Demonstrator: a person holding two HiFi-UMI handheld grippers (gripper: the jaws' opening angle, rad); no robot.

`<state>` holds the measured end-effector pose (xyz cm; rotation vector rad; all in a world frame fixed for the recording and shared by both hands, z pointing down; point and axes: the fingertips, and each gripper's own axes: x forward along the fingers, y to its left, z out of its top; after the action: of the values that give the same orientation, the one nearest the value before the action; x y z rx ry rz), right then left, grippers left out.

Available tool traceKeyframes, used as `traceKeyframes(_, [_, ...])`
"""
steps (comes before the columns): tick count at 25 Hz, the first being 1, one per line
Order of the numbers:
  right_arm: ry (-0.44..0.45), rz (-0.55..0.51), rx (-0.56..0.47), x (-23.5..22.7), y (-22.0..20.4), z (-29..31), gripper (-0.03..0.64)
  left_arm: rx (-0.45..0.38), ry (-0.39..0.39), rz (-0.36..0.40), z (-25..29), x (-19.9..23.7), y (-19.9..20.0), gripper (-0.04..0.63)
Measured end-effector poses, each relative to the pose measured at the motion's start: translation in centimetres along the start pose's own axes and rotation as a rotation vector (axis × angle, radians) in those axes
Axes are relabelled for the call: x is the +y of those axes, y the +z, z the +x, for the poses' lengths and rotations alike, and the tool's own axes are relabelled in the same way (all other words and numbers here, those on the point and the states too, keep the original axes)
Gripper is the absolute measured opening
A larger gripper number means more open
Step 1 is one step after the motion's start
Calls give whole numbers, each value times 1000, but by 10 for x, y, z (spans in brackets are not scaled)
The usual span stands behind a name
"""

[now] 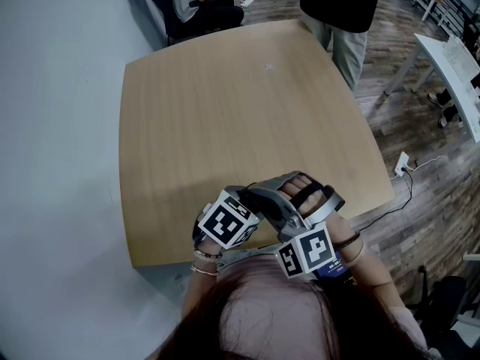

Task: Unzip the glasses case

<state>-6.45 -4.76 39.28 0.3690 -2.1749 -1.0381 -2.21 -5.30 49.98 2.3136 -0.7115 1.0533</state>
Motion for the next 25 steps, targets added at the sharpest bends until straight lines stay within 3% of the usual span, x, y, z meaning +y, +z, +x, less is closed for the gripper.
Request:
traceKeyframes(9, [13,94,-103,-10,13,-6,14,-32,-17,13,4,-6,13,216])
traceKeyframes(25, [-27,136,-59,-13,-3,-3,14,-111,75,-29,-8,20,11,221])
